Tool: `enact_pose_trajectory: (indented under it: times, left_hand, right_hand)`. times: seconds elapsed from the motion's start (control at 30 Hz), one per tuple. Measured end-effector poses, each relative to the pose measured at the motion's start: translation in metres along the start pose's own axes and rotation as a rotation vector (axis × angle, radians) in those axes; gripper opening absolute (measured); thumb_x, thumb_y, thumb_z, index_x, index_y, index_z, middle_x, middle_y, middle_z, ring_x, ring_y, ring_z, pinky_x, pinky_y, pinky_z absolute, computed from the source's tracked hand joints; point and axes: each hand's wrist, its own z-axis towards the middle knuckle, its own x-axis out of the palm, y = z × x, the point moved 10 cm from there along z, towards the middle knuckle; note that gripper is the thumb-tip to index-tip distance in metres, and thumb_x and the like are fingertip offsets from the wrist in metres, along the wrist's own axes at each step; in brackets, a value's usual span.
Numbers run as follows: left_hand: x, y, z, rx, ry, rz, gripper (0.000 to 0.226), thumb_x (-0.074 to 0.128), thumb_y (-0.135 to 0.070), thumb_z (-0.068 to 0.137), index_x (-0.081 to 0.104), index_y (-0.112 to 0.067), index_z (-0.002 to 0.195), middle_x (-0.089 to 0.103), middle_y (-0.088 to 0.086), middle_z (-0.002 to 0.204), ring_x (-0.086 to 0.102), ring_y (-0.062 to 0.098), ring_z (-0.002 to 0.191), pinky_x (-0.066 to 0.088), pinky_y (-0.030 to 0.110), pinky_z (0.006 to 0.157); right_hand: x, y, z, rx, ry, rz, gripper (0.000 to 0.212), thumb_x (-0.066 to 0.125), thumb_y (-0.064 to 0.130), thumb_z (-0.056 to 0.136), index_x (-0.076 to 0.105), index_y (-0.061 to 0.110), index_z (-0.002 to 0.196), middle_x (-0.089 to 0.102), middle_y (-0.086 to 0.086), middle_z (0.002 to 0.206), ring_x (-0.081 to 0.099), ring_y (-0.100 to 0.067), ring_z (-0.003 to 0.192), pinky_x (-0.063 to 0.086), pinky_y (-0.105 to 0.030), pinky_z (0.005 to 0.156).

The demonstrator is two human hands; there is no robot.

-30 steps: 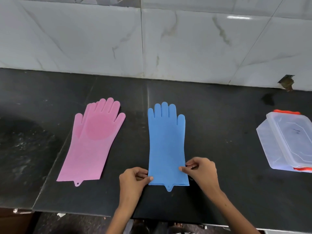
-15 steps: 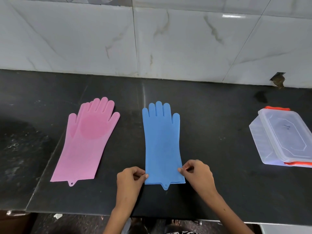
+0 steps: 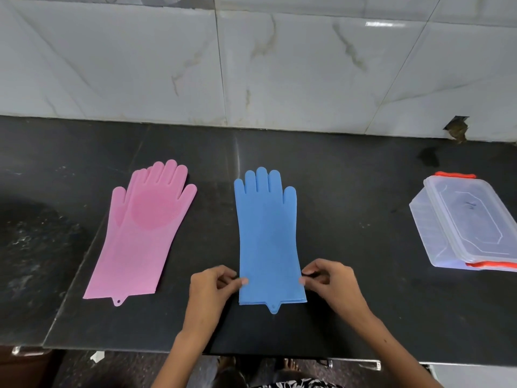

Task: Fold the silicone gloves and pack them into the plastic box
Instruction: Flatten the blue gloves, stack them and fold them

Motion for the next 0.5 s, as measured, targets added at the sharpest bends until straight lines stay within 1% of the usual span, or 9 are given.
enact_pose_trajectory:
  times: [0.1, 0.13, 0.2, 0.27, 0.33, 0.37, 0.4, 0.47, 0.5]
  left_hand:
    - [-0.027, -0.025, 0.021, 0.216, -0.053, 0.116, 0.026, 0.075, -0.035, 0.079, 0.073, -0.024, 0.102, 0.073, -0.021, 0.088, 0.067, -0.005, 0.083, 0.046, 0.003, 0.076]
    - [-0.031, -0.032, 0.029, 0.299, -0.045, 0.226, 0.031, 0.073, -0.031, 0.082, 0.071, -0.021, 0.111, 0.072, -0.018, 0.104, 0.066, -0.003, 0.095, 0.045, 0.005, 0.087]
    - [-0.020, -0.047, 0.043, 0.502, 0.051, 0.486, 0.039, 0.071, -0.022, 0.084, 0.066, -0.014, 0.122, 0.067, -0.002, 0.124, 0.062, 0.014, 0.117, 0.042, 0.024, 0.105]
    - [-0.001, -0.072, 0.044, 0.771, 0.155, 0.673, 0.041, 0.073, -0.016, 0.082, 0.066, -0.009, 0.121, 0.065, 0.007, 0.126, 0.061, 0.025, 0.119, 0.040, 0.038, 0.107]
    - [-0.020, -0.101, 0.054, 1.010, -0.114, 0.845, 0.024, 0.068, -0.017, 0.084, 0.068, -0.006, 0.106, 0.066, 0.019, 0.110, 0.061, 0.036, 0.102, 0.048, 0.043, 0.095]
    - [-0.047, -0.109, 0.072, 0.976, -0.318, 0.935, 0.015, 0.053, -0.022, 0.091, 0.060, -0.010, 0.097, 0.056, 0.013, 0.098, 0.053, 0.031, 0.088, 0.044, 0.044, 0.084]
    - [-0.075, -0.108, 0.096, 0.795, -0.403, 1.038, 0.021, 0.033, -0.031, 0.097, 0.049, -0.018, 0.094, 0.044, 0.002, 0.091, 0.043, 0.022, 0.080, 0.041, 0.039, 0.075]
    - [-0.111, -0.073, 0.133, 0.403, -0.343, 1.184, 0.028, 0.008, -0.035, 0.088, 0.033, -0.026, 0.094, 0.030, -0.003, 0.087, 0.032, 0.020, 0.074, 0.037, 0.044, 0.063]
    - [-0.117, -0.057, 0.143, 0.335, -0.342, 1.247, 0.029, 0.004, -0.033, 0.081, 0.029, -0.026, 0.094, 0.026, -0.003, 0.087, 0.029, 0.022, 0.072, 0.033, 0.044, 0.059]
  right_hand:
    - [-0.030, 0.027, 0.018, -0.236, -0.154, -0.072, 0.013, 0.077, 0.012, 0.076, 0.074, 0.021, 0.086, 0.072, 0.012, 0.087, 0.068, -0.002, 0.076, 0.057, -0.027, 0.073]
    - [-0.035, 0.038, 0.024, -0.324, -0.179, -0.126, 0.016, 0.076, 0.009, 0.077, 0.076, 0.018, 0.090, 0.073, 0.010, 0.094, 0.068, -0.004, 0.082, 0.057, -0.029, 0.076]
    - [-0.033, 0.056, 0.037, -0.483, -0.165, -0.256, 0.023, 0.074, 0.006, 0.078, 0.076, 0.017, 0.099, 0.072, 0.008, 0.107, 0.068, -0.009, 0.096, 0.056, -0.031, 0.084]
    - [-0.020, 0.065, 0.050, -0.594, -0.059, -0.371, 0.030, 0.073, 0.006, 0.080, 0.074, 0.018, 0.107, 0.069, 0.006, 0.118, 0.064, -0.013, 0.110, 0.054, -0.033, 0.092]
    - [-0.003, 0.066, 0.059, -0.679, 0.064, -0.493, 0.033, 0.071, 0.009, 0.082, 0.071, 0.020, 0.114, 0.065, 0.007, 0.125, 0.058, -0.015, 0.120, 0.051, -0.034, 0.097]
    - [0.003, 0.065, 0.062, -0.712, 0.111, -0.543, 0.033, 0.070, 0.011, 0.084, 0.069, 0.020, 0.116, 0.064, 0.007, 0.126, 0.056, -0.015, 0.123, 0.050, -0.035, 0.099]
    - [0.008, 0.064, 0.064, -0.747, 0.142, -0.584, 0.032, 0.069, 0.013, 0.085, 0.069, 0.020, 0.117, 0.063, 0.008, 0.127, 0.056, -0.015, 0.124, 0.050, -0.036, 0.099]
    - [0.011, 0.061, 0.065, -0.810, 0.166, -0.632, 0.030, 0.068, 0.017, 0.086, 0.070, 0.019, 0.116, 0.063, 0.007, 0.128, 0.056, -0.017, 0.124, 0.052, -0.038, 0.097]
    - [0.011, 0.058, 0.066, -0.822, 0.176, -0.635, 0.029, 0.067, 0.019, 0.087, 0.070, 0.019, 0.115, 0.063, 0.006, 0.128, 0.056, -0.017, 0.124, 0.052, -0.038, 0.097]
